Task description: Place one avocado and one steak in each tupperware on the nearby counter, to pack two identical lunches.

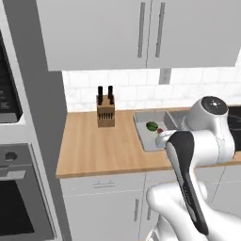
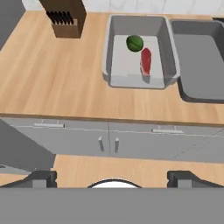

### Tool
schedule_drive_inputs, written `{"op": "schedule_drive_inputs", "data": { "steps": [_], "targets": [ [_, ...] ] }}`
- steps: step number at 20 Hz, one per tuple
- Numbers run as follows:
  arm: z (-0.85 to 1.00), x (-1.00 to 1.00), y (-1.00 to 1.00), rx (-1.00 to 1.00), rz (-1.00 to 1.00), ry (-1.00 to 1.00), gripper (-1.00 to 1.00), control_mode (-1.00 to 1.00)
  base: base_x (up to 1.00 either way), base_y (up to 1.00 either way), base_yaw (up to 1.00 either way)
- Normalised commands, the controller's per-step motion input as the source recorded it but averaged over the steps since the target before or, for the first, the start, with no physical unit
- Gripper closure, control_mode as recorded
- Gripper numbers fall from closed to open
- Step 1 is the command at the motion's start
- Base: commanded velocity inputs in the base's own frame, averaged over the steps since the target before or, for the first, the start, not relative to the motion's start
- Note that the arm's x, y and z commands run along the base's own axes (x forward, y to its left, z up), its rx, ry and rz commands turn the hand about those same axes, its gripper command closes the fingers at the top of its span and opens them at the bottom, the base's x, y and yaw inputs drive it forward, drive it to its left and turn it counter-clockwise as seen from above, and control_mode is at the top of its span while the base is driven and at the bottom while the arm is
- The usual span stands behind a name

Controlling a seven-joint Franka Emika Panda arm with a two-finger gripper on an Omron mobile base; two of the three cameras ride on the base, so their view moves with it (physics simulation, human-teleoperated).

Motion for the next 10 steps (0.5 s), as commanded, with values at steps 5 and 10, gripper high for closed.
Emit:
{"op": "schedule_drive_inputs", "data": {
  "steps": [5, 10],
  "targets": [
    [0.00, 0.00, 0.00, 0.00, 0.00, 0.00, -1.00, 1.00, -0.85, 0.66, 0.40],
    [0.00, 0.00, 0.00, 0.00, 0.00, 0.00, -1.00, 1.00, -0.26, 0.49, 0.88]
  ]
}}
